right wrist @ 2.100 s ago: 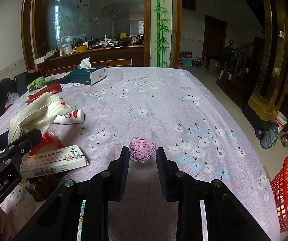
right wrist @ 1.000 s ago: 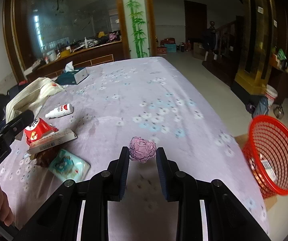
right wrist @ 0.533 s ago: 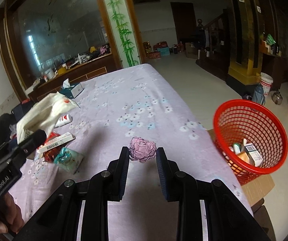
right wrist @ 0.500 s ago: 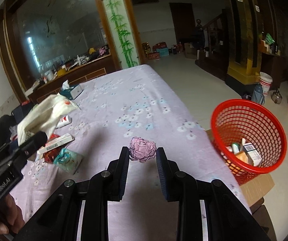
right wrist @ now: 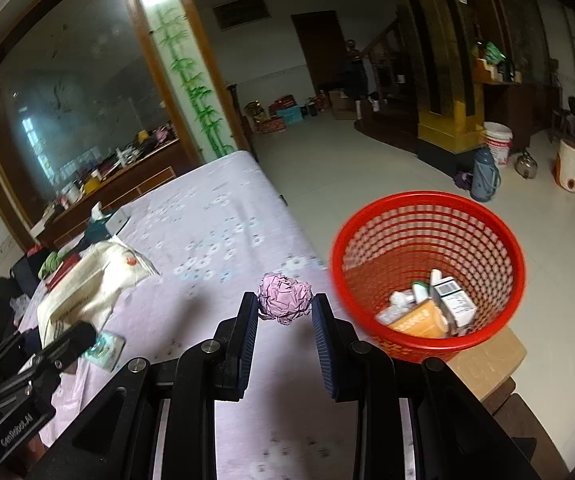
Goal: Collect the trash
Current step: 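Carry both items over the red wastebasket and open both grippers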
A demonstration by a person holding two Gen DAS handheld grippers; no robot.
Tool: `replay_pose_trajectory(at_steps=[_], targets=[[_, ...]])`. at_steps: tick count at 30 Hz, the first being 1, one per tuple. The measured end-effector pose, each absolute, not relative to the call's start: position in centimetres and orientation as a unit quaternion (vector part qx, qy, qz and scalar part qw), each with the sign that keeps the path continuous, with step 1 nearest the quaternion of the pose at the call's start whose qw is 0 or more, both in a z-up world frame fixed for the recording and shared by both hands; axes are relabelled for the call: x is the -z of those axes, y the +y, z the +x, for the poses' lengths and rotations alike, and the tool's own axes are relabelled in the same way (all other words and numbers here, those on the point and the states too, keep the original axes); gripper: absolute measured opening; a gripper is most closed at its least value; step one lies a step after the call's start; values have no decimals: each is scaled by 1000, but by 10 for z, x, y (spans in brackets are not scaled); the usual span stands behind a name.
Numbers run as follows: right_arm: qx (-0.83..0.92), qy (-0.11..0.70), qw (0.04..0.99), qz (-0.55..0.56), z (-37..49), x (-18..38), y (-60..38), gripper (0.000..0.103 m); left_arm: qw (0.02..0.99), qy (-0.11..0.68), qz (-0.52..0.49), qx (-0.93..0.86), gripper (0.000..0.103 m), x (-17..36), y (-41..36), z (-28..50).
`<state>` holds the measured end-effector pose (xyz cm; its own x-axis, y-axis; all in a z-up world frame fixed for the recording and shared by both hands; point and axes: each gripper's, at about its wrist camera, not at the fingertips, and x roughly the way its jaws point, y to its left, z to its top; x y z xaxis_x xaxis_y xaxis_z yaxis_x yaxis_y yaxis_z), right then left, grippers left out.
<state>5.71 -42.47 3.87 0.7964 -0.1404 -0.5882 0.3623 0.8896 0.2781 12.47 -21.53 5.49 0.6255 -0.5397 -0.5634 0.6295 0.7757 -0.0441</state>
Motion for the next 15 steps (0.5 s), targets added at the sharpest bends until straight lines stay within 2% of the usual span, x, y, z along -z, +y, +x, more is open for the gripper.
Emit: replay_pose_trajectory(at_steps=[15], targets=[[192, 252, 905, 283, 19, -41, -535, 30, 850, 314, 96, 411, 47, -55, -316, 121]])
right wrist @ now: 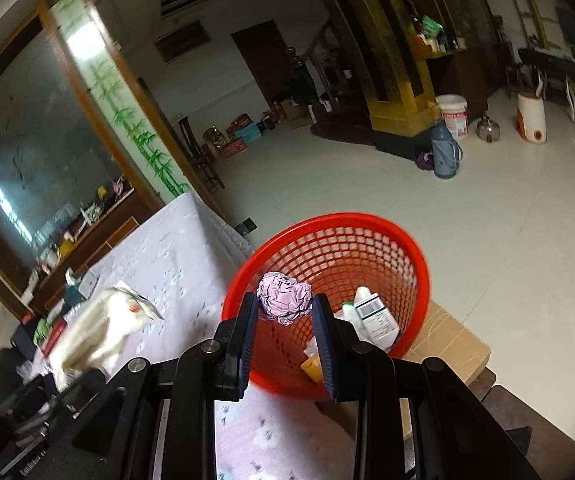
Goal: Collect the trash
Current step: 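Carry both items over the red wastebasket and open both grippers, then return both tools to the table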
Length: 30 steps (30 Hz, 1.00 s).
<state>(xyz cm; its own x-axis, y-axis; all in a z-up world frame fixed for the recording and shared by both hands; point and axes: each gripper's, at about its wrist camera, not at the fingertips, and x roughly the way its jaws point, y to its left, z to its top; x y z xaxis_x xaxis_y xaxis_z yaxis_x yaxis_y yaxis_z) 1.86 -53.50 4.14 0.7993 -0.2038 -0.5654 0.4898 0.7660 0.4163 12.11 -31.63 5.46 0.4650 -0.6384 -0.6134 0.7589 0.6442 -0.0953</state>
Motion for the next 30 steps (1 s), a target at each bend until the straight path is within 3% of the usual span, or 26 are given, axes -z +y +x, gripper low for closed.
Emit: replay_pose_trajectory(at_steps=[11, 13, 14, 30], targets=[[202, 269, 889, 311, 46, -32, -593, 34, 824, 349, 83, 439, 50, -42, -405, 139], [204, 274, 885, 316, 52, -30, -601, 51, 827, 348, 77, 436, 57, -39, -414, 141], [211, 277, 881, 320, 52, -28, -605, 52, 827, 350, 77, 434, 58, -38, -415, 142], [102, 305, 912, 254, 61, -39, -502, 52, 854, 328, 87, 395, 62, -44, -303, 120]])
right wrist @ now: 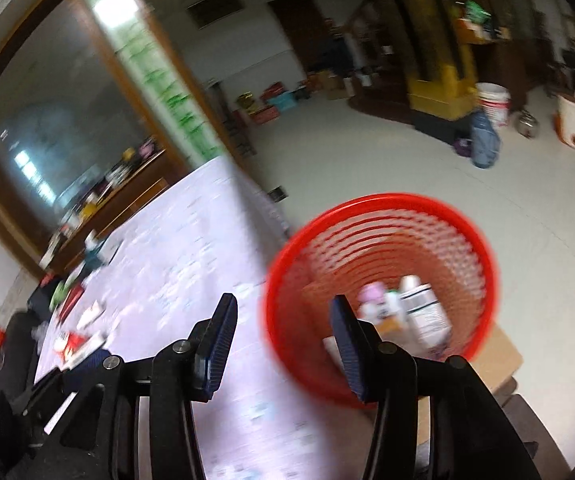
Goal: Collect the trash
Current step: 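Return both tools to the table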
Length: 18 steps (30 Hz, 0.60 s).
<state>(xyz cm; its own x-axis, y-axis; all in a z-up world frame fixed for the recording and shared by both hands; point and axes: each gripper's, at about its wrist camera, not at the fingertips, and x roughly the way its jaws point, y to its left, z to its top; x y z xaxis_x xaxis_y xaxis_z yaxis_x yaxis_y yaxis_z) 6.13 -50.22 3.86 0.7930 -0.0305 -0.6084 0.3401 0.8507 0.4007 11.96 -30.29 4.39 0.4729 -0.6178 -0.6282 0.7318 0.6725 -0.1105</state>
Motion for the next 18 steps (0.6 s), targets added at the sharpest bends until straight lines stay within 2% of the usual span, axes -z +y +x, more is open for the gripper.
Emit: replay_pose_trajectory(at_steps=[5, 18], targets=[[41, 328, 915, 230, 82, -41, -448, 58, 868, 329, 75, 364, 63, -49, -246, 116], [-110, 405, 897, 142, 136, -34, -311, 60, 910, 331, 6, 249, 63, -45, -80, 127]])
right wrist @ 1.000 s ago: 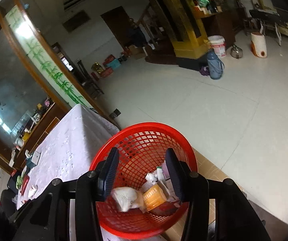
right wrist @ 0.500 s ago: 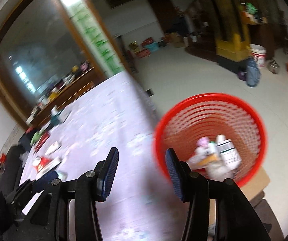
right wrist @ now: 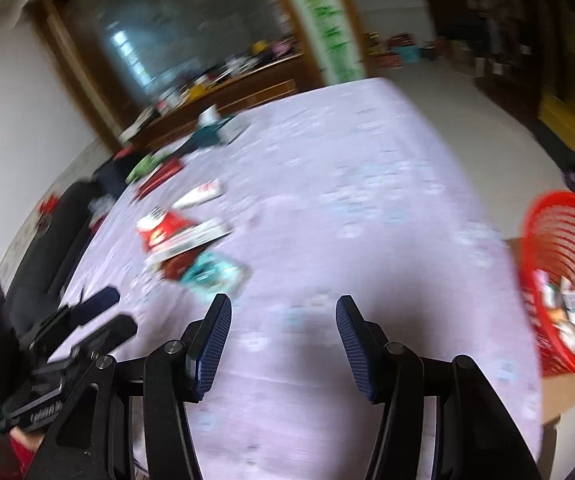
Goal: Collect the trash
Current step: 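Return both tools to the table, then grasp the teal cartoon snack packet with the right gripper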
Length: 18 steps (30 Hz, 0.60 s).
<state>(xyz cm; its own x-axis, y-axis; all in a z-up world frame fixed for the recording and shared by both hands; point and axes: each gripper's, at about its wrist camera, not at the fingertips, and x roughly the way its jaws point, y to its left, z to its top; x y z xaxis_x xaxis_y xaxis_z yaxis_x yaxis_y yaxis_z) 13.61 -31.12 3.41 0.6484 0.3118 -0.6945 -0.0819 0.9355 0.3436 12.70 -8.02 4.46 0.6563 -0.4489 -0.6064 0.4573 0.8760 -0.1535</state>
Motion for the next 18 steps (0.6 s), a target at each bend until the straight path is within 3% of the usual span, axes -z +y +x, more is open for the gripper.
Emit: replay_pose_trajectory(at_steps=[8, 18], targets=[[-166, 445, 878, 64, 202, -13, -234, 65, 923, 346, -32, 166, 64, -33, 2, 142], [-194, 484, 851, 57, 265, 35, -211, 65, 912, 380, -44, 149, 64, -11, 19, 161]])
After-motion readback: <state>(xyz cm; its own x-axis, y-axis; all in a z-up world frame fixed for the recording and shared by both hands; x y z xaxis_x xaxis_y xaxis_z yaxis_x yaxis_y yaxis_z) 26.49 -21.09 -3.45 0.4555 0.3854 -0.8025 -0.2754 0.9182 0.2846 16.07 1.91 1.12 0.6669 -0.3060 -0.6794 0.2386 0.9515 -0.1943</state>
